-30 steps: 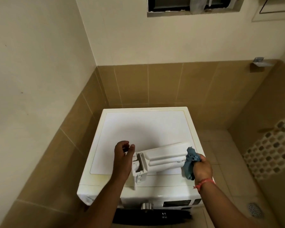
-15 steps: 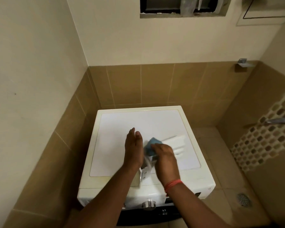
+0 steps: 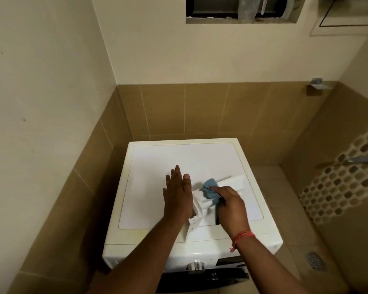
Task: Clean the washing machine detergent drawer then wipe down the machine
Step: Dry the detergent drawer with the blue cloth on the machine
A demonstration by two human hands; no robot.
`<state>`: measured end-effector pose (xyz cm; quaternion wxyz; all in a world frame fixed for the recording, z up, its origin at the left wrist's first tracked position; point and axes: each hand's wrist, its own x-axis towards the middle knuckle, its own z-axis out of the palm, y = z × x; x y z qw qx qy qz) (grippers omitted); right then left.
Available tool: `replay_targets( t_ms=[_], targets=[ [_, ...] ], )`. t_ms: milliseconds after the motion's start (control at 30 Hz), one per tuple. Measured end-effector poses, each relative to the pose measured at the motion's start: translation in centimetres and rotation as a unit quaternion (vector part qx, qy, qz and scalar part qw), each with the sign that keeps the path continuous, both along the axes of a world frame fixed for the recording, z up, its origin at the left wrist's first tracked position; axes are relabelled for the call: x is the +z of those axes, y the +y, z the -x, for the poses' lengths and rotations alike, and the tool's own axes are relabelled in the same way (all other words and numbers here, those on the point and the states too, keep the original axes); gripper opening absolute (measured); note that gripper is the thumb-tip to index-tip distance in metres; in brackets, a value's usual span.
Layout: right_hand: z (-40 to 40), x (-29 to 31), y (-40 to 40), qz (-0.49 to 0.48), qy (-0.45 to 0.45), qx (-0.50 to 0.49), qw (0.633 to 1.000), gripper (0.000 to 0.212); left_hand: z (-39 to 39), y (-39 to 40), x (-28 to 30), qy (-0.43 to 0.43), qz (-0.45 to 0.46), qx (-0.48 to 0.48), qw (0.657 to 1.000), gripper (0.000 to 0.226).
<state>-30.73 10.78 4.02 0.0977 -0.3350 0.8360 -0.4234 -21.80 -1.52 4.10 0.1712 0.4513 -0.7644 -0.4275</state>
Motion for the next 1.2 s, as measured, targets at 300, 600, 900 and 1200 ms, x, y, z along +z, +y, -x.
replay_targets(
  t_ms=[300, 600, 900, 1200],
  targets=[
    [-4.3, 5.0, -2.8, 0.022, -0.236, 0.135, 0.962, 0.036, 0.0, -0.2, 0.3, 0.093, -0.038, 0.027, 0.995, 0.062],
    [-4.9, 3.1, -0.3, 0.033, -0.312, 0.068, 0.947, 0.033, 0.3, 0.4, 1.0, -0.007, 0.031, 0.033, 0.999, 0.070],
    [-1.8, 1.6, 5.3, 0.024, -0.412, 0.109, 0.904, 0.038, 0.6, -0.4, 1.2, -0.033, -0.027, 0.067, 0.997, 0.084],
    [11.7, -3.4, 8.6, 0.035, -0.387, -0.173, 0.905, 0.043, 1.0, -0.2, 1.1, 0.039, -0.199, 0.168, 0.965, 0.065]
  ],
)
